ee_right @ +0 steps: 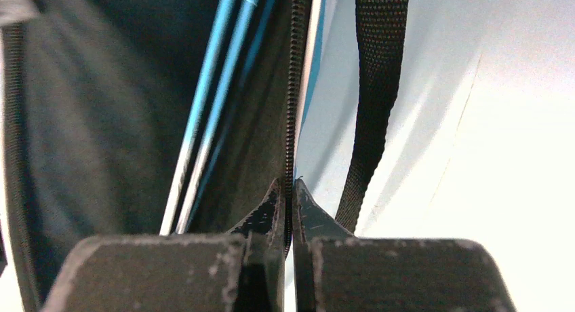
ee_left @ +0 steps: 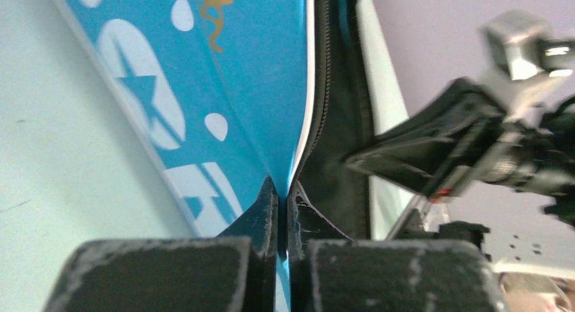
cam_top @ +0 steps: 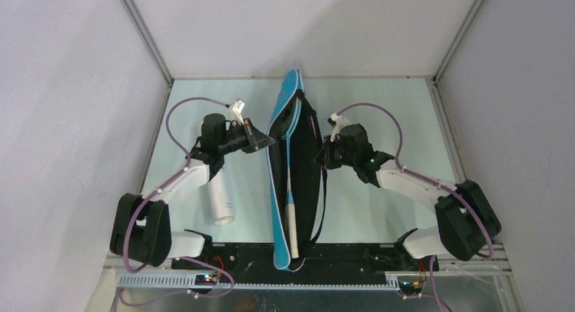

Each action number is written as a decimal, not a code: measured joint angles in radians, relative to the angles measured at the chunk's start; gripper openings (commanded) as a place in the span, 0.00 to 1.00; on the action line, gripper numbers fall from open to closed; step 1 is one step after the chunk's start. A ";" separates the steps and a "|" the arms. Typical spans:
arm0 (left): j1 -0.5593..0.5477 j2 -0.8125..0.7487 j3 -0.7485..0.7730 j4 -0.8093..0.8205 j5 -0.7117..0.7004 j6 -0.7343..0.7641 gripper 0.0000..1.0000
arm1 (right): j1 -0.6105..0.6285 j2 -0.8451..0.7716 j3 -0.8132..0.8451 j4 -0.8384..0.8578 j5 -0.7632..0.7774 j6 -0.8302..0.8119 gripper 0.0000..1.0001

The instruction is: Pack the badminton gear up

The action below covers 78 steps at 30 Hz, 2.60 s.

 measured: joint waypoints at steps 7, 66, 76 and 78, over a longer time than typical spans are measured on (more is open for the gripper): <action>-0.008 -0.064 0.000 -0.097 -0.108 0.054 0.00 | 0.001 -0.050 0.140 -0.104 -0.010 -0.134 0.00; 0.011 -0.118 0.447 -1.008 -0.064 1.894 1.00 | -0.288 0.406 0.816 -1.033 -0.807 -1.466 0.00; 0.013 -0.037 0.396 -1.227 -0.079 2.100 1.00 | -0.274 0.482 0.898 -1.164 -0.818 -1.510 0.00; 0.013 -0.016 0.397 -1.257 -0.067 2.111 1.00 | -0.272 0.482 0.898 -1.163 -0.810 -1.489 0.00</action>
